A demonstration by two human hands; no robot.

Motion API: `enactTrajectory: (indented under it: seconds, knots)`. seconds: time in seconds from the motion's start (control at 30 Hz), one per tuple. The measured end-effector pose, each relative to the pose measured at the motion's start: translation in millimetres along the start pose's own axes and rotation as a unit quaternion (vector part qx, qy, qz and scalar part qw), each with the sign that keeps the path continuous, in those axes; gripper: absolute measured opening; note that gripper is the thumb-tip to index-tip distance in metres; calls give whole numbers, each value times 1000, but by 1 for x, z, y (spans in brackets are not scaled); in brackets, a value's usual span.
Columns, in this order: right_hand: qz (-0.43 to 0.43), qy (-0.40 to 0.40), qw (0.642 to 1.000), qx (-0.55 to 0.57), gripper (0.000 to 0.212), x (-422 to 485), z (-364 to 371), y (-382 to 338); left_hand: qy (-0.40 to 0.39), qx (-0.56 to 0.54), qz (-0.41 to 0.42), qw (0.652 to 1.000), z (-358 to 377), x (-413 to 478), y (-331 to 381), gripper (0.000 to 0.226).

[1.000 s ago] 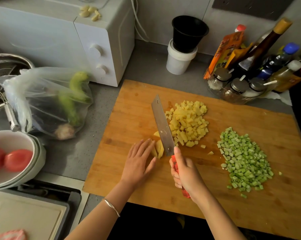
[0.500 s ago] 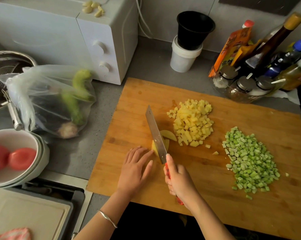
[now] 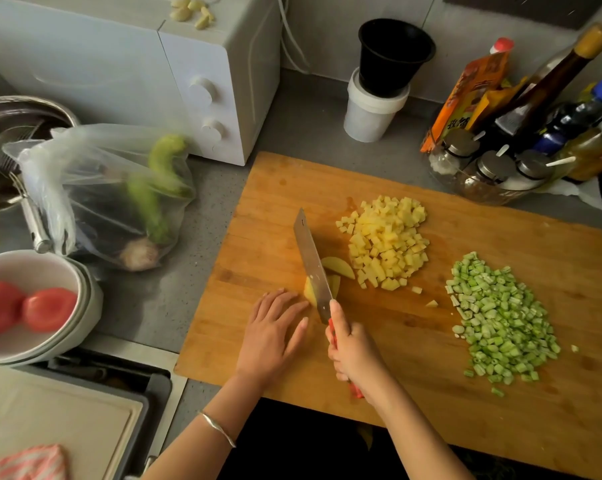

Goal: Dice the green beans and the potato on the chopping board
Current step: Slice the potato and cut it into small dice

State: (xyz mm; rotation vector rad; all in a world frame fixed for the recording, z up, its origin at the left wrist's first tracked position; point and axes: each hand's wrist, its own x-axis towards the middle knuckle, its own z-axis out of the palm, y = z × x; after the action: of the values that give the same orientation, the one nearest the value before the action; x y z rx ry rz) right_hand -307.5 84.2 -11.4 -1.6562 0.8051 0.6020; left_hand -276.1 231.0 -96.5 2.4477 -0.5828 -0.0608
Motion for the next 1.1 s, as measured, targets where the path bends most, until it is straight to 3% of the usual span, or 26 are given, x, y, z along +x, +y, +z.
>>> enactTrajectory:
  seconds: [0.13, 0.3, 0.43, 0.53, 0.63, 0.77, 0.97, 1.03, 1.1]
  knots:
    - [-24, -52, 997, 50, 52, -11, -17, -13, 3, -7, 0, 1000, -1, -1, -1, 44]
    - [-169, -10, 983, -75, 57, -16, -39, -10, 70, -66, -28, 995, -25, 3, 10, 48]
    - [-222, 36, 959, -172, 43, -13, -52, 1, 110, -54, 80, 989, -56, 9, 26, 52]
    - [-243, 51, 936, -248, 37, -12, -54, 5, 15, 34, 204, 978, -67, 17, 32, 55]
    - [-250, 76, 909, -325, 36, -12, -53, 6, -75, 113, 240, 961, -70, 25, 30, 58]
    - [-252, 86, 862, -431, 39, -15, -53, 6, -146, 128, 218, 956, -77, 42, 30, 66]
    - [-252, 68, 847, -462, 37, -18, -48, 11, -286, 71, 154, 943, -76, 80, 24, 85]
    - [-250, 68, 851, -457, 37, -17, -50, 14, -296, 73, 100, 947, -86, 92, 28, 73]
    - [-248, 63, 860, -441, 39, -19, -55, 16, -250, 24, 52, 967, -102, 103, 31, 65]
